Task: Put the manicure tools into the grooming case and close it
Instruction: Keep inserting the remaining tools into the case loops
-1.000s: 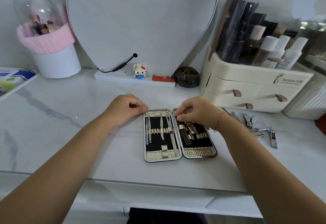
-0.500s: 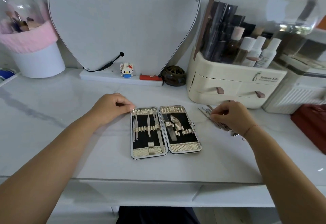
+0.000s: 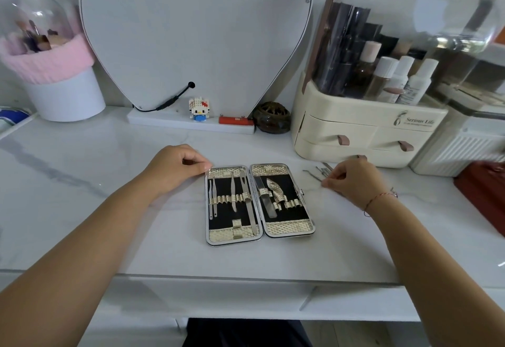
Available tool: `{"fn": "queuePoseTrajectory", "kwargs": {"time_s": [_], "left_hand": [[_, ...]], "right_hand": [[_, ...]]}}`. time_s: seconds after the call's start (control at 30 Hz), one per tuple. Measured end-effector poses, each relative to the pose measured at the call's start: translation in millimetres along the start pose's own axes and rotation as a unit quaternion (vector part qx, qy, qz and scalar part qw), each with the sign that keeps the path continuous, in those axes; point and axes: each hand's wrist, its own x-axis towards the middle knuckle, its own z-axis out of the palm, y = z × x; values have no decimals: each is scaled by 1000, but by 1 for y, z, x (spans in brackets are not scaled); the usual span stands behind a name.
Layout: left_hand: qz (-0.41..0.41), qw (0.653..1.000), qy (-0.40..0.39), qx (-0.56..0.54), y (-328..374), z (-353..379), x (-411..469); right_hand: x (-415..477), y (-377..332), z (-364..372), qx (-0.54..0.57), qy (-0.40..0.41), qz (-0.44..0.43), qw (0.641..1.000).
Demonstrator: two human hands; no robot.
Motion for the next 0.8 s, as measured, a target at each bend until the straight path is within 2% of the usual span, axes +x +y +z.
{"fn": "queuePoseTrajectory", "kwargs": {"time_s": [0.4, 0.53, 0.8], "left_hand": [[-6, 1000, 2, -3, 0, 1, 0], [-9, 1000, 2, -2, 1, 1, 0], [-13, 1000, 9, -16, 0, 2, 0]], "right_hand": [[-1, -13, -1, -142, -113, -31, 983], [1, -14, -6, -99, -102, -59, 988], [5, -22, -7, -89, -163, -62, 981]]}}
